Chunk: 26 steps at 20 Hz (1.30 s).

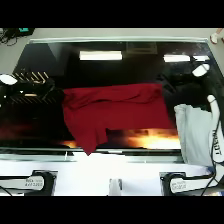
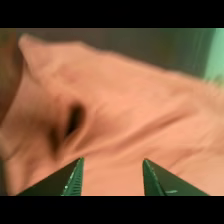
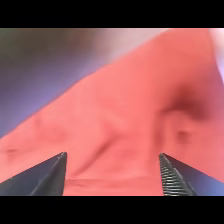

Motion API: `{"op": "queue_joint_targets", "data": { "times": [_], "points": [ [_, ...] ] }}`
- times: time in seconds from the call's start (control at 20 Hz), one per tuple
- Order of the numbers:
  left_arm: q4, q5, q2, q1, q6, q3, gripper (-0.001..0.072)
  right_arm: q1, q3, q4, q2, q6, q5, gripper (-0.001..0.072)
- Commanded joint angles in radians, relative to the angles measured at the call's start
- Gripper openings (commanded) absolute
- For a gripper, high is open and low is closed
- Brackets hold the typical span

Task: Fold the shirts.

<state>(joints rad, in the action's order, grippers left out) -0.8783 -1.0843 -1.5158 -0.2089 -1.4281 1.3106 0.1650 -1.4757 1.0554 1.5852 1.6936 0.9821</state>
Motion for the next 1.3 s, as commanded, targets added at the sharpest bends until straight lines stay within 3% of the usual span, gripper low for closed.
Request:
{"op": "queue_joint_targets", "data": {
  "times": [0.0, 0.1, 0.15, 0.2, 0.35, 0.4, 0.45, 1.0, 1.15, 1.25],
  "points": [
    [-0.198, -0.303, -0.011, -0.072, -0.024, 0.014, 0.0460, 0.135, -0.003, 0.090, -0.032, -0.056, 0.263, 0.0533],
    [-0.260, -0.386, 0.001, -0.111, -0.028, -0.039, 0.0424, 0.209, 0.024, 0.092, -0.035, -0.113, 0.431, 0.0522],
    [-0.254, -0.381, 0.018, -0.120, -0.024, -0.090, 0.0329, 0.222, 0.052, 0.100, -0.041, -0.135, 0.477, 0.0522],
    [-0.241, -0.348, 0.041, -0.120, -0.025, -0.159, 0.0313, 0.222, 0.090, 0.116, -0.055, -0.149, 0.491, 0.0522],
    [-0.144, -0.236, 0.085, -0.093, 0.008, -0.352, 0.0352, 0.209, 0.194, 0.123, -0.106, -0.153, 0.459, 0.0523],
    [-0.121, -0.214, 0.084, -0.081, 0.022, -0.391, 0.0425, 0.210, 0.213, 0.118, -0.117, -0.153, 0.456, 0.0523],
    [-0.106, -0.186, 0.083, -0.067, 0.029, -0.423, 0.0453, 0.209, 0.222, 0.129, -0.126, -0.159, 0.460, 0.0524],
    [-0.036, 0.041, 0.080, 0.113, 0.027, -0.480, 0.0435, 0.209, 0.227, 0.158, -0.142, -0.164, 0.479, 0.0529],
    [-0.037, 0.044, 0.081, 0.112, 0.021, -0.478, 0.0067, 0.209, 0.227, 0.172, -0.142, -0.191, 0.491, 0.0536],
    [-0.038, 0.028, 0.084, 0.092, 0.031, -0.467, 0.0036, 0.209, 0.243, 0.183, -0.142, -0.191, 0.491, 0.0536]
  ]
}}
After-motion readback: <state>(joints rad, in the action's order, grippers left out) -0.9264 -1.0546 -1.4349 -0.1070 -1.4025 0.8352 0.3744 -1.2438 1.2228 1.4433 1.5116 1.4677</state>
